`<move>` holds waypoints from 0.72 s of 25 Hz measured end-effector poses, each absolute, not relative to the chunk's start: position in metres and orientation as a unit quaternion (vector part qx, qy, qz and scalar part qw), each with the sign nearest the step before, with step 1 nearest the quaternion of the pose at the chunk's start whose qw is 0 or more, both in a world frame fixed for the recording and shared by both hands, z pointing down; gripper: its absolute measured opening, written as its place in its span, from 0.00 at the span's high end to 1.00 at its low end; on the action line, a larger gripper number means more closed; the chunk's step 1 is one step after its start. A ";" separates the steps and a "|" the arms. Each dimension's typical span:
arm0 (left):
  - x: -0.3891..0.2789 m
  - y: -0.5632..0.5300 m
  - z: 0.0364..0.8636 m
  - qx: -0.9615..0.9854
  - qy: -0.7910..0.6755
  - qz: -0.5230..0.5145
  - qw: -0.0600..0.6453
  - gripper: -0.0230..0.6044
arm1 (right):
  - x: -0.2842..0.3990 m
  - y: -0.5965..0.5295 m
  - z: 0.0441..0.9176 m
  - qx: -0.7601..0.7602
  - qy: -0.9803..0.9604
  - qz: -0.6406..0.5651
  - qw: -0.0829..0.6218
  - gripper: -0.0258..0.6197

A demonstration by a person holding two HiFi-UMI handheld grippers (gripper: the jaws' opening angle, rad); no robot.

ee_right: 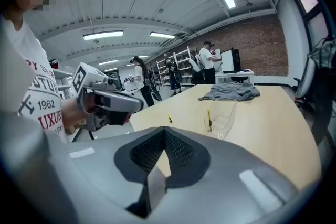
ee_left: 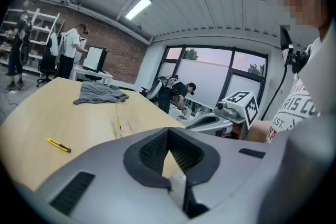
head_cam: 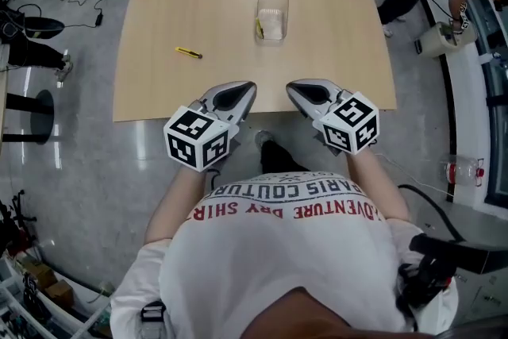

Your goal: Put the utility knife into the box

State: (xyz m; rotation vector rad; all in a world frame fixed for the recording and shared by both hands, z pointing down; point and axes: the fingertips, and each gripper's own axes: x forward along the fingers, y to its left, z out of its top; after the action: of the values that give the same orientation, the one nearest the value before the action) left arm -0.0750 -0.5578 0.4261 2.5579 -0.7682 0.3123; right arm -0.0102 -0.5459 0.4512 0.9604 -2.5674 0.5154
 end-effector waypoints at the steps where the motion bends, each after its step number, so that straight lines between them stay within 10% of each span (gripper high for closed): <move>1: -0.070 -0.549 0.427 0.928 -0.275 0.110 0.229 0.96 | -0.005 -0.532 0.448 0.344 -0.905 0.187 0.167 0.96; 18: 0.020 -0.286 0.446 0.936 -0.248 0.140 0.209 0.96 | 0.083 -0.271 0.445 0.377 -0.898 0.188 0.127 0.96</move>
State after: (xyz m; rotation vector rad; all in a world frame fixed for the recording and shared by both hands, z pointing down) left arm 0.0195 -0.2862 0.4457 2.6023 -0.6894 0.3885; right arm 0.0830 -0.2706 0.4448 1.0970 -2.6144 0.5480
